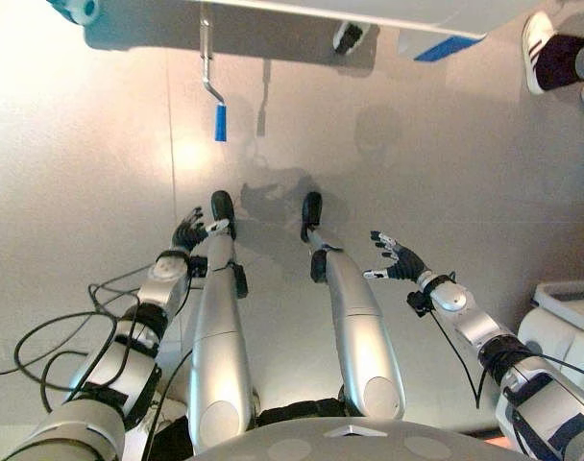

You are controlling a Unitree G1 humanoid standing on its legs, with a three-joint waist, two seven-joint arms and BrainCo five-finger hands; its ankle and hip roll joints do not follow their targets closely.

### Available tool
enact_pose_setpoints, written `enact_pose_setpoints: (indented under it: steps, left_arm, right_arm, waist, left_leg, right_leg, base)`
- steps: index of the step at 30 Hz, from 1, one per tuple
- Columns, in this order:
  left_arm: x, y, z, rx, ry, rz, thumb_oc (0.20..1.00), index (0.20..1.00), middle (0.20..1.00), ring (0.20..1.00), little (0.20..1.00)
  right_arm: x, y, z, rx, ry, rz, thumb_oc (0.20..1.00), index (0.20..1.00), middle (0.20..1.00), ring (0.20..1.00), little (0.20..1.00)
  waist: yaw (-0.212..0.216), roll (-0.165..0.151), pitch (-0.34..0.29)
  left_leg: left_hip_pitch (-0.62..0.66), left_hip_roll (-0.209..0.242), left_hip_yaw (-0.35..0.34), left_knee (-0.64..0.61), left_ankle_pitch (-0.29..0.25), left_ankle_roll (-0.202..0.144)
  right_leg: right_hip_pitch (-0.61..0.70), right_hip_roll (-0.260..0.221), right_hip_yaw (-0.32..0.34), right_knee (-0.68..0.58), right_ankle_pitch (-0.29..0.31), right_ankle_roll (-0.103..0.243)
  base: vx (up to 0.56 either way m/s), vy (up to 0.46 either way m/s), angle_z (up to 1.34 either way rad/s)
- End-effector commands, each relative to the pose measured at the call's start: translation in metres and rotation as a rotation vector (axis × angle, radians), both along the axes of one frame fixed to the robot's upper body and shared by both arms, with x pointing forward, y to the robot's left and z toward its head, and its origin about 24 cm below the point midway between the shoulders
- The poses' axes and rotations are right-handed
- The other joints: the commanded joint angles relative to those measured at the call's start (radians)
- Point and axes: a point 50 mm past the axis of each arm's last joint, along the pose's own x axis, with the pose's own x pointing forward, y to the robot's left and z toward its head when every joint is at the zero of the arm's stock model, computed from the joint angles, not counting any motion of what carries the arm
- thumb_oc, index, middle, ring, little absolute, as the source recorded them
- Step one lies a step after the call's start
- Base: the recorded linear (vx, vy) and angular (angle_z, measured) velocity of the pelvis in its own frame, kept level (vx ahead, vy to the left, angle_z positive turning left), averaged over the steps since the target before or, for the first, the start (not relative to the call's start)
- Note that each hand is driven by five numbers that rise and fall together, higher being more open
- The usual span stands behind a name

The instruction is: Raise the hospital bed

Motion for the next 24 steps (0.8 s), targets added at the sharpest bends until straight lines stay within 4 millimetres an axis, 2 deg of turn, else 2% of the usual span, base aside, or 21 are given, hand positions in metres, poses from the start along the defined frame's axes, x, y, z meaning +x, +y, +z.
enact_pose_setpoints:
  steps: [1, 4, 5, 6, 7, 9, 14, 19, 23, 24]
  left_arm:
    - [-0.022, -0.001, -0.022, 0.009, 0.079, -0.021, 1.000, 1.000, 1.000, 1.000, 1.000]
    - [-0.045, 0.003, -0.039, -0.016, 0.138, 0.014, 1.000, 1.000, 1.000, 1.000, 1.000]
    - [-0.059, 0.006, -0.050, -0.014, 0.191, 0.027, 1.000, 1.000, 1.000, 1.000, 1.000]
    - [-0.059, 0.006, -0.050, -0.014, 0.191, 0.027, 1.000, 1.000, 1.000, 1.000, 1.000]
    - [-0.071, 0.007, -0.059, -0.018, 0.236, 0.035, 1.000, 1.000, 1.000, 1.000, 1.000]
    - [-0.079, 0.006, -0.065, -0.025, 0.263, 0.036, 1.000, 1.000, 1.000, 1.000, 1.000]
    - [-0.117, 0.005, -0.089, -0.048, 0.399, 0.054, 1.000, 1.000, 1.000, 1.000, 1.000]
    - [-0.143, 0.008, -0.100, -0.058, 0.477, 0.071, 1.000, 1.000, 1.000, 1.000, 1.000]
    - [-0.157, 0.011, -0.104, -0.080, 0.505, 0.100, 1.000, 1.000, 1.000, 1.000, 1.000]
    - [-0.166, 0.011, -0.107, -0.075, 0.539, 0.091, 1.000, 1.000, 1.000, 1.000, 1.000]
  right_arm:
    - [-0.022, -0.018, -0.014, -0.015, 0.082, -0.038, 1.000, 1.000, 1.000, 1.000, 1.000]
    - [-0.030, -0.021, -0.021, -0.001, 0.118, -0.062, 1.000, 1.000, 1.000, 1.000, 1.000]
    - [-0.036, -0.024, -0.028, -0.001, 0.155, -0.081, 1.000, 1.000, 1.000, 1.000, 1.000]
    - [-0.036, -0.024, -0.028, -0.001, 0.155, -0.081, 1.000, 1.000, 1.000, 1.000, 1.000]
    - [-0.044, -0.028, -0.038, 0.007, 0.206, -0.120, 1.000, 1.000, 1.000, 1.000, 1.000]
    - [-0.049, -0.029, -0.043, 0.009, 0.230, -0.137, 1.000, 1.000, 1.000, 1.000, 1.000]
    - [-0.081, -0.034, -0.073, 0.015, 0.405, -0.223, 1.000, 1.000, 1.000, 1.000, 1.000]
    - [-0.105, -0.034, -0.091, 0.067, 0.517, -0.307, 1.000, 1.000, 1.000, 1.000, 1.000]
    - [-0.119, -0.032, -0.100, 0.103, 0.579, -0.362, 1.000, 1.000, 1.000, 1.000, 1.000]
    - [-0.126, -0.029, -0.104, 0.124, 0.611, -0.375, 1.000, 1.000, 1.000, 1.000, 1.000]
  waist:
    - [0.013, 0.017, -0.041]
    - [0.026, 0.025, -0.055]
    - [0.031, 0.027, -0.069]
    - [0.031, 0.027, -0.068]
    - [0.036, 0.026, -0.087]
    - [0.040, 0.029, -0.094]
    - [0.064, 0.049, -0.150]
    - [0.069, 0.066, -0.224]
    - [0.073, 0.079, -0.281]
    - [0.076, 0.083, -0.319]
  left_leg:
    - [0.027, -0.053, 0.027, 0.144, -0.192, 0.044]
    - [0.100, -0.060, 0.030, 0.115, -0.193, 0.043]
    - [0.149, -0.063, 0.035, 0.096, -0.193, 0.042]
    - [0.151, -0.063, 0.035, 0.096, -0.192, 0.042]
    - [0.188, -0.072, 0.042, 0.071, -0.166, 0.048]
    - [0.218, -0.072, 0.041, 0.062, -0.168, 0.048]
    - [0.374, -0.079, 0.049, 0.007, -0.171, 0.048]
    - [0.495, -0.081, 0.055, -0.060, -0.163, 0.043]
    - [0.583, -0.079, 0.060, -0.109, -0.156, 0.038]
    - [0.622, -0.078, 0.063, -0.134, -0.151, 0.035]
  right_leg:
    - [0.062, 0.011, -0.022, -0.106, 0.086, 0.075]
    - [0.136, 0.016, -0.023, -0.141, 0.084, 0.076]
    - [0.182, 0.018, -0.024, -0.152, 0.081, 0.079]
    - [0.183, 0.018, -0.024, -0.153, 0.081, 0.079]
    - [0.223, 0.015, -0.024, -0.170, 0.098, 0.075]
    - [0.250, 0.016, -0.024, -0.172, 0.093, 0.076]
    - [0.398, 0.028, -0.019, -0.190, 0.068, 0.083]
    - [0.506, 0.036, -0.015, -0.222, 0.050, 0.089]
    - [0.586, 0.043, -0.012, -0.253, 0.042, 0.092]
    - [0.625, 0.045, -0.014, -0.275, 0.044, 0.097]
  base:
    - [0.02, 0.046, 0.01]
    - [0.04, 0.046, 0.00]
    - [0.04, 0.039, -0.03]
    - [0.00, 0.050, 0.03]
    - [-0.02, 0.022, 0.04]
    - [0.03, 0.037, 0.08]
    - [0.12, 0.048, 0.04]
    - [0.12, 0.026, -0.02]
    - [0.12, 0.020, -0.03]
    - [0.12, 0.006, -0.03]
